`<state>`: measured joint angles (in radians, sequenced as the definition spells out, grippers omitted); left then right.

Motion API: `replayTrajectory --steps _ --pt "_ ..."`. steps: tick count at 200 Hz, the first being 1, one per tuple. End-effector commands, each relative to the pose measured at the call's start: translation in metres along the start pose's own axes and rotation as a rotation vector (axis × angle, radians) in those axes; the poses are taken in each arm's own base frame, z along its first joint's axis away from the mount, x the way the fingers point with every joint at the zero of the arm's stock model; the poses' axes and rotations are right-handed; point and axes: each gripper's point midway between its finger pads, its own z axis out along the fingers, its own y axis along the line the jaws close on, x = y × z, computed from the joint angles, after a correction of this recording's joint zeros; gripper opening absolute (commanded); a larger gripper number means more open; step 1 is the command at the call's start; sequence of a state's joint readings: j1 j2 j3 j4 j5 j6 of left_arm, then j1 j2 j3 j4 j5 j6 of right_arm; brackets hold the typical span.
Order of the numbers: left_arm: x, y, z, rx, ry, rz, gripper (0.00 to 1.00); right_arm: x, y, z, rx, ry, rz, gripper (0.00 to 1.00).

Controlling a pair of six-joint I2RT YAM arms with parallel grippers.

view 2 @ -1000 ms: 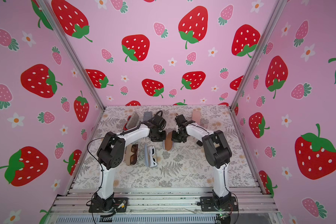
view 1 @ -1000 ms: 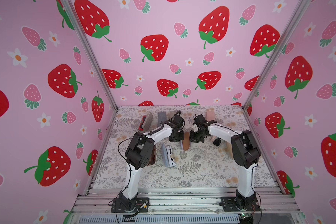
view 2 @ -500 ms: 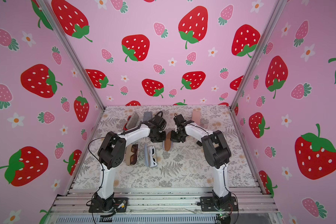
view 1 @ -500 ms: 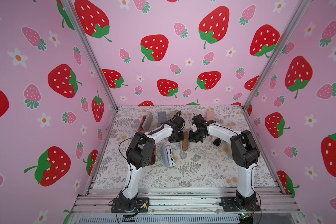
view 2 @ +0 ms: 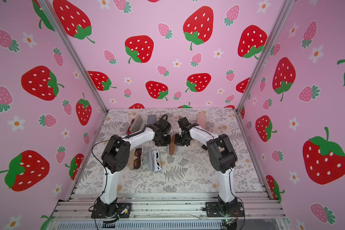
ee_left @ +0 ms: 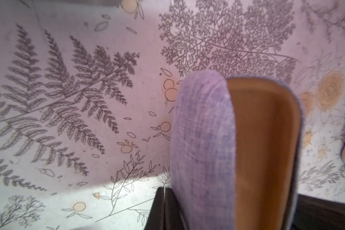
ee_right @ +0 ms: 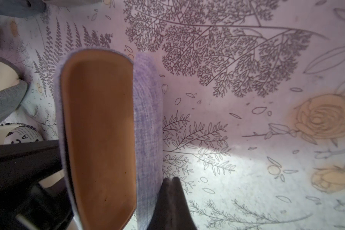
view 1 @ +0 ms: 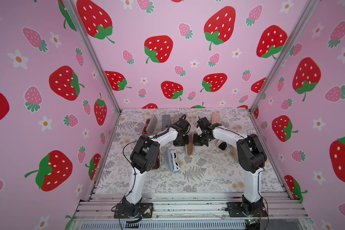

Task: Close the glasses case
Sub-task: Close the glasses case at the center of the board.

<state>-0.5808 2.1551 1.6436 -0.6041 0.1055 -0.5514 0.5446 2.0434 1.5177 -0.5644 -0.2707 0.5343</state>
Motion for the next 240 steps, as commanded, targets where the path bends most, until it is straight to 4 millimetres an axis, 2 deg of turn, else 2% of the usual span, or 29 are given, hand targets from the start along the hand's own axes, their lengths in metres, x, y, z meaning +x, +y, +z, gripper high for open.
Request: replayTrajectory --steps 1,67,99,143,184,225,231,240 --pt "-0.005 -0.037 0.0 0.1 -0.012 0.03 0.0 0.0 0.046 -0.004 -0.135 -0.004 -0.079 0.04" --pt "-0.005 -0.037 -0.001 0.098 -0.015 0.026 0.0 0.0 0.043 -0.005 -0.12 -0.013 -0.072 0.05" --pt "-0.006 -0.035 -0.007 0.103 -0.032 0.014 0.0 0.0 0.037 -0.01 -0.089 -0.044 -0.056 0.09" --pt "-0.009 -0.03 -0.021 0.115 -0.061 -0.005 0.0 0.003 0.019 -0.024 -0.006 -0.091 -0.034 0.24" --pt "-0.011 -0.022 -0.03 0.107 -0.077 -0.013 0.0 0.003 0.007 -0.041 0.06 -0.136 -0.022 0.31" --pt "-0.011 -0.015 -0.037 0.111 -0.092 -0.029 0.0 0.007 0.01 -0.048 0.087 -0.145 -0.042 0.45" --pt "-0.011 -0.014 -0.038 0.112 -0.095 -0.031 0.0 0.008 0.012 -0.047 0.092 -0.145 -0.047 0.51" --pt "-0.011 -0.012 -0.041 0.111 -0.102 -0.035 0.0 0.009 0.014 -0.046 0.101 -0.143 -0.054 0.51"
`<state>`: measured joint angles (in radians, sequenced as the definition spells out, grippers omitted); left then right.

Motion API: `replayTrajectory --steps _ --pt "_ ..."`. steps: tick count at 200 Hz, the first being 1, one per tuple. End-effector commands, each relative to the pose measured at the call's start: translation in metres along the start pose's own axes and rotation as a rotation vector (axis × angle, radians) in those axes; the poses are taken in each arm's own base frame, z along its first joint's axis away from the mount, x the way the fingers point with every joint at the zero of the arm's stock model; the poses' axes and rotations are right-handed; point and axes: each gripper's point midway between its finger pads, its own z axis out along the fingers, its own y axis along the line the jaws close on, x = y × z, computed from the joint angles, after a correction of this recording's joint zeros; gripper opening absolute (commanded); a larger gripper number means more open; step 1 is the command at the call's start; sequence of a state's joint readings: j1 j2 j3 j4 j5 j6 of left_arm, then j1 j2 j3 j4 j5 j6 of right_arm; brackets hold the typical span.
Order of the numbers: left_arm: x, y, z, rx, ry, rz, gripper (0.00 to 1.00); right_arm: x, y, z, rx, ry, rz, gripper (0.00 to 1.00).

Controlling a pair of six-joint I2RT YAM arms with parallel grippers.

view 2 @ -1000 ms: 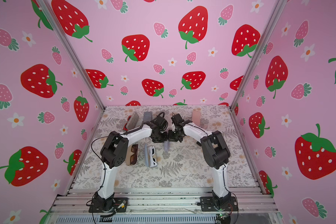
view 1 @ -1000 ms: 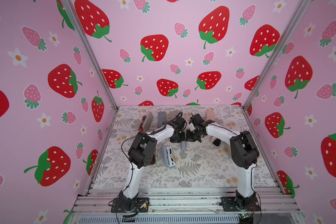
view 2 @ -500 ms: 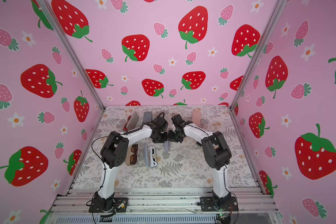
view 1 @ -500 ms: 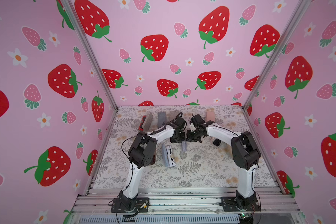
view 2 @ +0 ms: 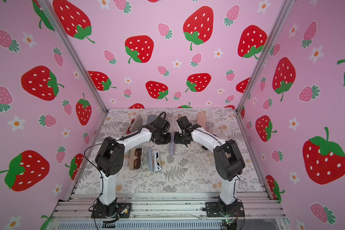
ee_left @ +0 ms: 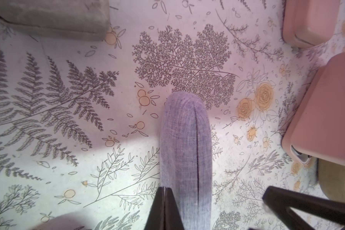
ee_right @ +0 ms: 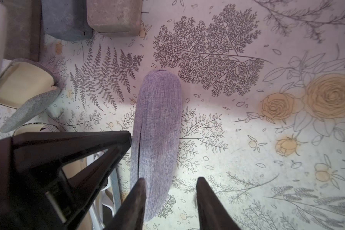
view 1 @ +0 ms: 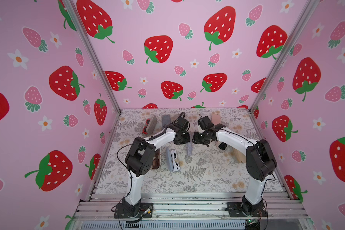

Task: Close the glasses case
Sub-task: Close the glasses case at the center of the board, then move the glasses case to the center of the board.

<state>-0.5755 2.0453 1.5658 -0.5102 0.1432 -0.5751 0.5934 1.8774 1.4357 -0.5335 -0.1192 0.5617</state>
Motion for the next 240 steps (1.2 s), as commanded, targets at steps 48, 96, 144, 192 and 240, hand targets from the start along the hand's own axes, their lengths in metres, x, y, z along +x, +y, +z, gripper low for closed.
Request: replayTrajectory --steps 48,96,144,192,240 --pt "-0.005 0.013 -0.048 0.026 -0.078 -0.044 0.03 0.017 0.019 0.006 0.074 0.033 -0.057 0.64" --pt "-0.009 0.031 -0.104 0.0 -0.188 -0.056 0.64 0.024 0.023 0.028 0.125 0.078 -0.066 0.67" --pt "-0.004 0.05 -0.155 -0.004 -0.285 -0.087 0.74 0.021 0.014 0.047 0.198 0.1 -0.081 0.62" --pt "0.001 0.063 -0.187 -0.02 -0.341 -0.101 0.76 0.008 0.003 0.052 0.277 0.065 -0.102 0.37" --pt "0.008 0.075 -0.187 -0.042 -0.327 -0.119 0.76 -0.027 -0.025 0.05 0.356 0.01 -0.087 0.29"
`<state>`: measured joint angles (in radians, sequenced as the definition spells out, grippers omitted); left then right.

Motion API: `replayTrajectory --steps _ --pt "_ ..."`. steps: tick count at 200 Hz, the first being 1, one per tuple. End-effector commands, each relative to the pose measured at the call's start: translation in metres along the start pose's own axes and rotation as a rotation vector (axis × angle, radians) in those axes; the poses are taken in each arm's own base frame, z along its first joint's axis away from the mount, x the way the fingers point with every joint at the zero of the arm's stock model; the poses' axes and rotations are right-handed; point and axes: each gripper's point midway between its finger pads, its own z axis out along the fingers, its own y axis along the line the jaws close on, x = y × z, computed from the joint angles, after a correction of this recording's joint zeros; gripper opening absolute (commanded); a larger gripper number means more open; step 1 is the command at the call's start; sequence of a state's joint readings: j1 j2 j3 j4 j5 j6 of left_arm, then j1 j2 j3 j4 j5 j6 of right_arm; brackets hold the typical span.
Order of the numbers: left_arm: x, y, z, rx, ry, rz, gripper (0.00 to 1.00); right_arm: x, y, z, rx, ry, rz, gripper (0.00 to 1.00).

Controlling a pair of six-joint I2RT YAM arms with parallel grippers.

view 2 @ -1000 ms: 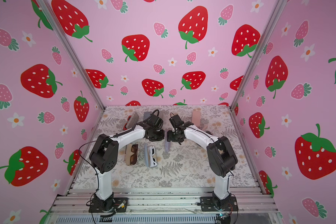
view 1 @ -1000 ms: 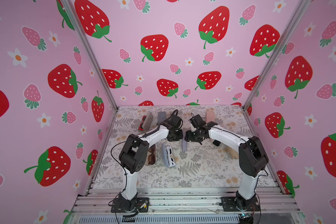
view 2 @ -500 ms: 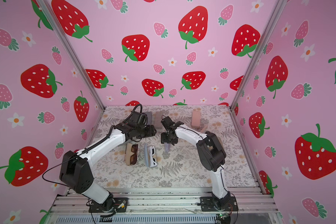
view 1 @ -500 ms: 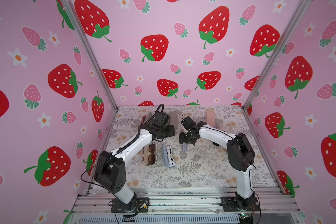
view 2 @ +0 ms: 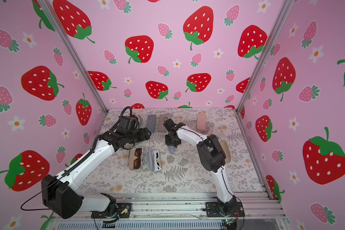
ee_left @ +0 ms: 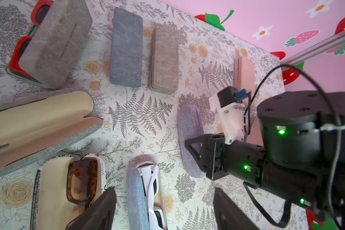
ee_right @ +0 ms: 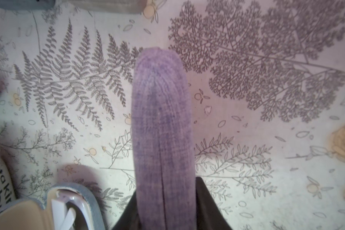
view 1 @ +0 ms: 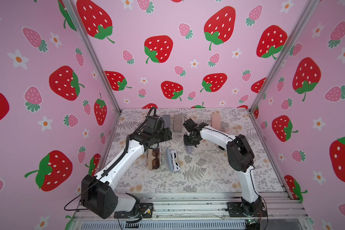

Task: Close the glasses case
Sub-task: Move the glasses case to the center of the board.

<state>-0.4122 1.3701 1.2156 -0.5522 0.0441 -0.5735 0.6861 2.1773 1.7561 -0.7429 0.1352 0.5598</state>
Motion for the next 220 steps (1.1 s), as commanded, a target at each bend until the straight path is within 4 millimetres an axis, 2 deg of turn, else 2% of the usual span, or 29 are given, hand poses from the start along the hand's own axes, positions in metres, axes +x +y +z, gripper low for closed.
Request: replayTrajectory --steps 1,62,107,163,203,220 --pt "0.008 0.013 0.0 -0.043 0.024 -0.008 0.76 -0.021 -0.027 0.001 0.075 -0.031 0.009 0.29" --pt "0.014 0.014 0.014 -0.045 0.064 -0.014 0.76 -0.08 -0.107 0.004 0.166 -0.132 0.13 0.3" --pt "0.019 0.012 0.027 -0.034 0.099 -0.024 0.76 -0.11 -0.145 0.017 0.195 -0.149 0.174 0.33" --pt "0.023 0.013 0.032 -0.044 0.123 -0.018 0.77 -0.129 -0.163 0.033 0.189 -0.136 0.191 0.39" --pt "0.025 0.014 0.035 -0.046 0.13 -0.022 0.77 -0.131 -0.161 0.036 0.164 -0.128 0.191 0.5" --pt "0.025 0.012 0.037 -0.042 0.132 -0.021 0.77 -0.131 -0.159 0.034 0.152 -0.134 0.195 0.51"
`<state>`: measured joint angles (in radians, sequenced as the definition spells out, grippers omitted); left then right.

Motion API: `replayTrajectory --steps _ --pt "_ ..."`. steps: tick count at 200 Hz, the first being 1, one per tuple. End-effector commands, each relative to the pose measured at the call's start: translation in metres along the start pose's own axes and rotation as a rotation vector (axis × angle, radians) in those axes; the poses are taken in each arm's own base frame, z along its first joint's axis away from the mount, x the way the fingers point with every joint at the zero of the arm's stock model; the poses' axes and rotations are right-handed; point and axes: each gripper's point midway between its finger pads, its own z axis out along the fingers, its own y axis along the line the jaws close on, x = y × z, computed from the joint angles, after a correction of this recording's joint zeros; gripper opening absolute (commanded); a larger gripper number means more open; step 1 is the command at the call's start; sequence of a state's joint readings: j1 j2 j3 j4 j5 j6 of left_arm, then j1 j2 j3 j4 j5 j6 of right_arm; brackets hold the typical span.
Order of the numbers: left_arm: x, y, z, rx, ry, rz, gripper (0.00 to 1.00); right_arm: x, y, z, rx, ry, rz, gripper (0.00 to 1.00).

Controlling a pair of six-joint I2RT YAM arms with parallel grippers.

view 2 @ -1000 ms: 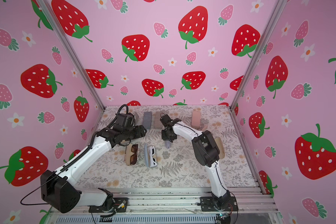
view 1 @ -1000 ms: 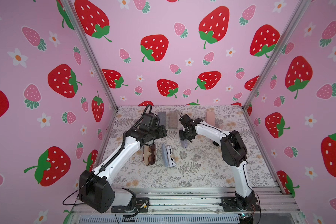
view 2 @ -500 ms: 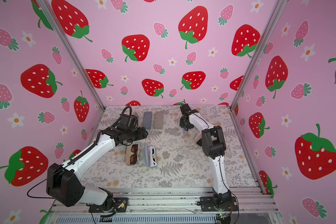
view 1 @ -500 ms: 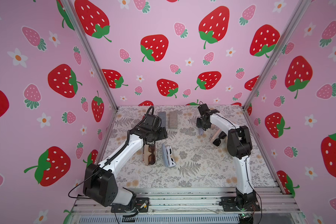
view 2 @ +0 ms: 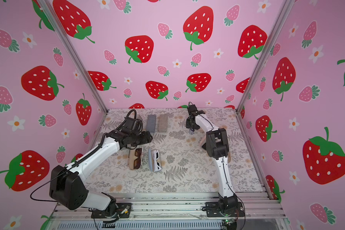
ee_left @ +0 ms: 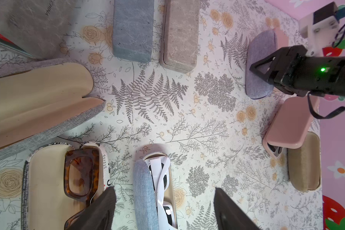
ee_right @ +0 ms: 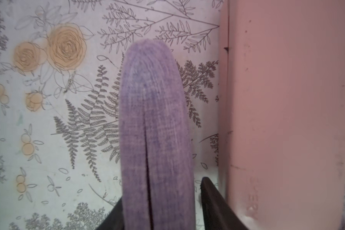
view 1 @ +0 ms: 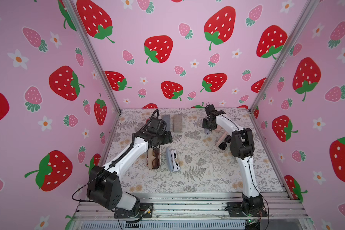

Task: Close the glasses case
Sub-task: Move the glasses case to the center of the board.

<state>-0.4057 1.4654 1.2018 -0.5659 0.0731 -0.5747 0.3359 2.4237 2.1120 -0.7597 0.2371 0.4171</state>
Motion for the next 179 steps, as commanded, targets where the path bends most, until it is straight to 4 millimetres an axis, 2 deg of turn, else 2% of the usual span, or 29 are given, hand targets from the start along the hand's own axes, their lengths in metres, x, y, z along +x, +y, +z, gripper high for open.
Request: replayTrajectory --steps 1,7,25,42,70,93,114,131,152,179 --pt "0.0 -0.002 0.004 0.005 0.015 -0.007 0.77 -0.005 0.003 -0.007 -0.031 -0.003 -0.001 0.53" --pt "0.0 -0.003 0.004 0.007 0.016 -0.007 0.77 -0.006 0.003 -0.009 -0.035 -0.009 0.002 0.58" --pt "-0.001 -0.006 0.003 0.014 0.011 -0.005 0.77 -0.009 0.003 -0.019 -0.052 -0.032 0.017 0.62" --pt "-0.004 -0.009 0.001 0.021 0.002 -0.002 0.78 -0.01 0.004 -0.036 -0.094 -0.053 0.039 0.63" --pt "-0.011 -0.014 -0.005 0.034 -0.016 0.014 0.8 -0.001 0.007 -0.087 -0.174 -0.078 0.059 0.66" --pt "-0.016 -0.018 -0.012 0.044 -0.037 0.022 0.83 0.01 0.002 -0.142 -0.242 -0.134 0.082 0.67" --pt "-0.015 -0.019 -0.015 0.048 -0.042 0.018 0.86 0.029 -0.001 -0.186 -0.296 -0.167 0.077 0.67" --pt "-0.009 -0.018 -0.017 0.046 -0.039 0.018 0.89 0.051 -0.004 -0.211 -0.293 -0.181 0.034 0.67" --pt "0.004 -0.013 -0.019 0.028 -0.027 0.025 0.92 0.083 -0.01 -0.228 -0.303 -0.169 0.002 0.68" --pt "0.022 -0.001 -0.032 -0.03 -0.015 0.055 0.95 0.118 -0.013 -0.243 -0.333 -0.178 -0.016 0.68"
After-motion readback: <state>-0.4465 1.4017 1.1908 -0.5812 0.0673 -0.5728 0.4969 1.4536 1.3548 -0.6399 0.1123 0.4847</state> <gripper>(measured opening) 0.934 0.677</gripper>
